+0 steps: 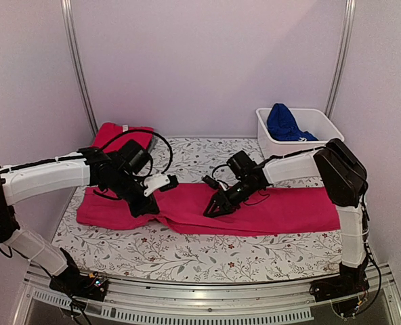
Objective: Fold and stack the mixed laundry pile
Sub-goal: Adjust the rectangle-folded trousers at the center of the board, then move the rectangle-folded trousers to the center of the board.
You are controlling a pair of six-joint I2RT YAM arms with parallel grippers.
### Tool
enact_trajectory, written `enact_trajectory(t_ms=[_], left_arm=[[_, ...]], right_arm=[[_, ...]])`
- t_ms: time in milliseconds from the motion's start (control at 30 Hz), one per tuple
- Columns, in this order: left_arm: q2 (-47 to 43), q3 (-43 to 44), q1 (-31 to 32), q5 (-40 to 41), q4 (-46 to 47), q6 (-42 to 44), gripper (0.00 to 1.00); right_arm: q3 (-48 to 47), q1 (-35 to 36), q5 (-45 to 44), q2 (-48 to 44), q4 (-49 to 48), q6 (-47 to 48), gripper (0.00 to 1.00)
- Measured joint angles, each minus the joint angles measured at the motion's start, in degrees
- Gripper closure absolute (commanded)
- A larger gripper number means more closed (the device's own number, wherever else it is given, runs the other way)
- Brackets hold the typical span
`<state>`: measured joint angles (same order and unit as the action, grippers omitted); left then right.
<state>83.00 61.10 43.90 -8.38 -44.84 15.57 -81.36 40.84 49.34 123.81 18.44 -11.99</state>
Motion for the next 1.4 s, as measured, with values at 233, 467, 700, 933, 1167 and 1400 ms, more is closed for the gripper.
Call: enact_trajectory(t_ms=[233,467,700,933,1167,1400], left_arm=[[-1.7,2.6,-8.2,-9.1,0.2,-1.2,1.00],[-1.7,2.3,-5.3,-9.1,-1.1,-1.2,0.57],[-3.8,1.7,-2.9,-4.2,-2.4,-4.3,0.23],[0.3,2.8,-3.1,-1.3,4.2,-10.3,0.19],[14.4,4.9,-3.2,3.8,7.5,-12.6,0.00],[21.1,2.8,-6.3,7.6,7.3,-12.7,0.00]], right_arm=[[6.2,-3.6,-5.6,-6.3,1.6,0.0,0.61],[11.5,-7.8,-12.0,-11.6,5.2,0.8,0.60],[17.7,-8.3,-16.5,-20.8,8.7,0.4,0.56],[25.5,-16.2,-17.8,-34.2,9.9,-1.8,0.54],[32.3,-28.9,-18.3,-39.0,11.3,-3.5,0.54],[36.1,-38.0,-17.1,-40.7,13.6,-5.9,0.49]])
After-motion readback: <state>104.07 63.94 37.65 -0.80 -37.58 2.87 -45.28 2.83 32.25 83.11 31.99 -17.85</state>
